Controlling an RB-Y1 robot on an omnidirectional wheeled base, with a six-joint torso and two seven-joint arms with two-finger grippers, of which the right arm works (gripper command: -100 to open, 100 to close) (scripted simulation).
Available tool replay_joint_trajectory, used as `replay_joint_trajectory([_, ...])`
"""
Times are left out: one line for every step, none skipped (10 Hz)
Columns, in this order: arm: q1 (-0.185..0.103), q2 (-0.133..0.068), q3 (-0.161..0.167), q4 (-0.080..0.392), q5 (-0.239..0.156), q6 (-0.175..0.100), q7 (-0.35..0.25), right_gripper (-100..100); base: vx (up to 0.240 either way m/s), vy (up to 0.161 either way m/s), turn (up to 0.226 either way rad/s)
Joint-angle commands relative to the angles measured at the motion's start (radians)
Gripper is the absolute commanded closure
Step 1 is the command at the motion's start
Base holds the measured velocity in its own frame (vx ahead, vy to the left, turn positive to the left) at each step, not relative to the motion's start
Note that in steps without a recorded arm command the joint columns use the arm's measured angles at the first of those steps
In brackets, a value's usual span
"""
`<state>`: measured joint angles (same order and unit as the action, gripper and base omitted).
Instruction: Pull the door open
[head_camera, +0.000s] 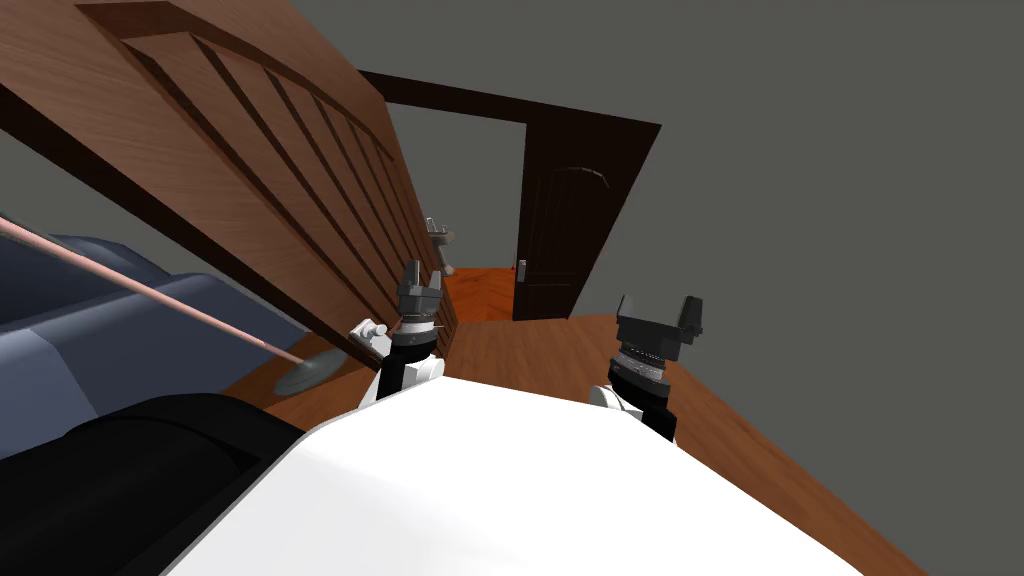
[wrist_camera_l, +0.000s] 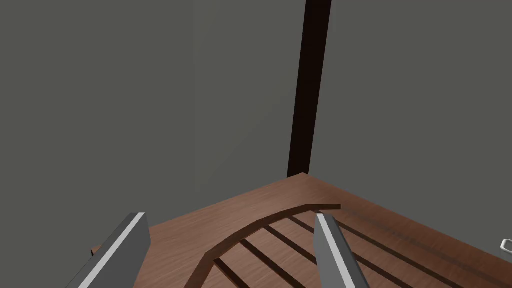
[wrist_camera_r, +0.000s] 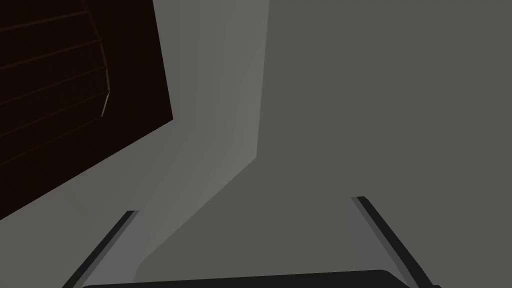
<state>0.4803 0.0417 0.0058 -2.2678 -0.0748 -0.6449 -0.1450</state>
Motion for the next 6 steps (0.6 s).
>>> replay_joint_trajectory([-0.018,-0.01,-0.001,0.031,0.002,0.008,0.002,-100,0.014,-0.059,0.064])
replay_joint_trajectory([-0.024,-0.013,-0.001,0.043,0.002,0.011,0.002,-100,0.15,0.009,0.023])
replay_joint_trajectory([-0.038,-0.02,-0.002,0.069,0.004,0.018,0.004,-100,0.171,0.049,0.035])
replay_joint_trajectory([-0.048,-0.025,-0.002,0.086,0.005,0.022,0.004,-100,0.139,0.041,0.033])
replay_joint_trajectory([-0.067,-0.033,-0.003,0.121,0.007,0.031,0.006,-100,0.134,0.024,0.057])
replay_joint_trajectory([-0.079,-0.038,-0.004,0.141,0.008,0.036,0.007,-100,0.159,0.011,0.049])
